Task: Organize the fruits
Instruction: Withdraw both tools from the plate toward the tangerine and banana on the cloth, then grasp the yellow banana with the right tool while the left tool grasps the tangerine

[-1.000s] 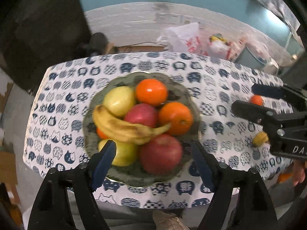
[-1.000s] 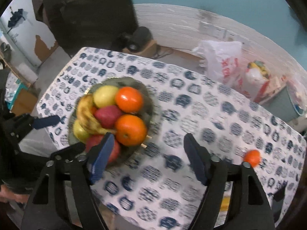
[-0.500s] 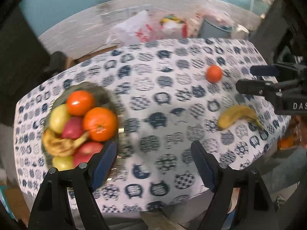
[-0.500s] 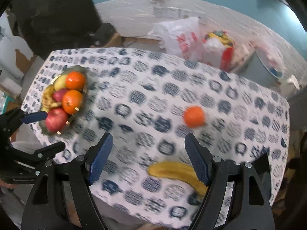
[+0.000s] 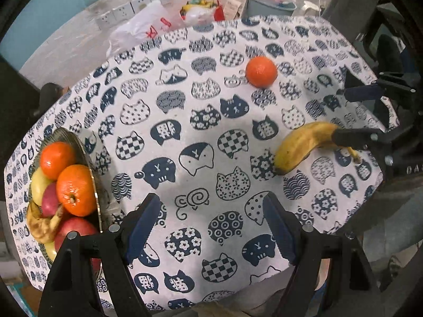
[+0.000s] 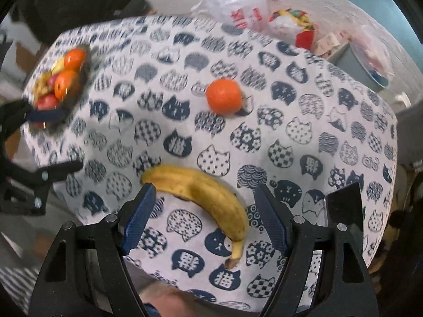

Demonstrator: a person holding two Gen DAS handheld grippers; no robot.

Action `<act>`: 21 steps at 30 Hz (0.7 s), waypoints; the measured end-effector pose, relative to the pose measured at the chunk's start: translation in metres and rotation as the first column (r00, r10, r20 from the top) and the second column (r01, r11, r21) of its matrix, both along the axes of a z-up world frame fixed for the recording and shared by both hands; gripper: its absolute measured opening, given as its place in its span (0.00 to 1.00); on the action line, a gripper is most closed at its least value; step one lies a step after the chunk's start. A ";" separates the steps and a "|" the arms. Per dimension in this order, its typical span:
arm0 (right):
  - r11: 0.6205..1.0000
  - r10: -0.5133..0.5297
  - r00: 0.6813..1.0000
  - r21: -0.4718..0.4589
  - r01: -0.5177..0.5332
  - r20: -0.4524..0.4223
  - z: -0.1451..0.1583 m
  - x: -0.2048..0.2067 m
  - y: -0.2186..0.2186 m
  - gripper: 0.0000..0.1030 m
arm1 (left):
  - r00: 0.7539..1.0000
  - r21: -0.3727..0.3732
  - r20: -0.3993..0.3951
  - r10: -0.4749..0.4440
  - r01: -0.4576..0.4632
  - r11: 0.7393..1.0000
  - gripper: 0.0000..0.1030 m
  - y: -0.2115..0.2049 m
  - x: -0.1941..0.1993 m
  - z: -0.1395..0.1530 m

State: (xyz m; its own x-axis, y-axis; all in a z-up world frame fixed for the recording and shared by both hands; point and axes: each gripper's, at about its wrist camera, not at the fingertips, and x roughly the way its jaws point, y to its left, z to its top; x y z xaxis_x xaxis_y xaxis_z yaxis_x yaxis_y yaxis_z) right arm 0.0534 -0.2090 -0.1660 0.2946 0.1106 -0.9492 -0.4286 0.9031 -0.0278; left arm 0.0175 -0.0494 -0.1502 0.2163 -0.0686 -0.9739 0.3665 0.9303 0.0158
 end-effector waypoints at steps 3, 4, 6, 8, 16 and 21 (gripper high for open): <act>0.997 0.065 0.998 -0.035 -0.066 -0.021 -0.013 0.001 0.006 0.75 | 1.000 0.002 -0.016 0.000 0.000 1.000 0.79 0.001 0.001 -0.010; 0.995 0.090 0.996 -0.051 -0.091 -0.025 -0.018 0.001 0.009 0.75 | 1.000 0.001 -0.023 0.001 -0.001 1.000 0.79 0.002 0.002 -0.013; 0.988 0.129 0.991 -0.076 -0.131 -0.036 -0.024 0.000 0.012 0.75 | 0.999 0.000 -0.035 0.001 -0.001 1.000 0.79 0.004 0.003 -0.019; 0.982 0.158 0.986 -0.096 -0.162 -0.045 -0.029 0.000 0.013 0.75 | 0.999 0.004 -0.040 0.000 0.000 1.000 0.79 0.005 0.003 -0.025; 0.963 0.229 0.968 -0.124 -0.240 -0.101 -0.054 0.006 0.020 0.75 | 0.998 0.008 -0.062 -0.019 0.019 1.000 0.79 0.004 0.003 -0.040; 0.961 0.222 0.966 -0.141 -0.240 -0.129 -0.075 0.012 0.018 0.65 | 0.997 0.009 -0.067 -0.026 0.027 1.000 0.79 0.001 0.000 -0.045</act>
State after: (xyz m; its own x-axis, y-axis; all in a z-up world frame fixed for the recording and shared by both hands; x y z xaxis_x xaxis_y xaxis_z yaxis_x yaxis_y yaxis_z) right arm 0.0657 -0.1914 -0.2407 0.1704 0.0134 -0.9853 -0.6332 0.7676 -0.0991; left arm 0.0172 -0.0481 -0.1955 0.1488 -0.0639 -0.9868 0.3913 0.9203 -0.0006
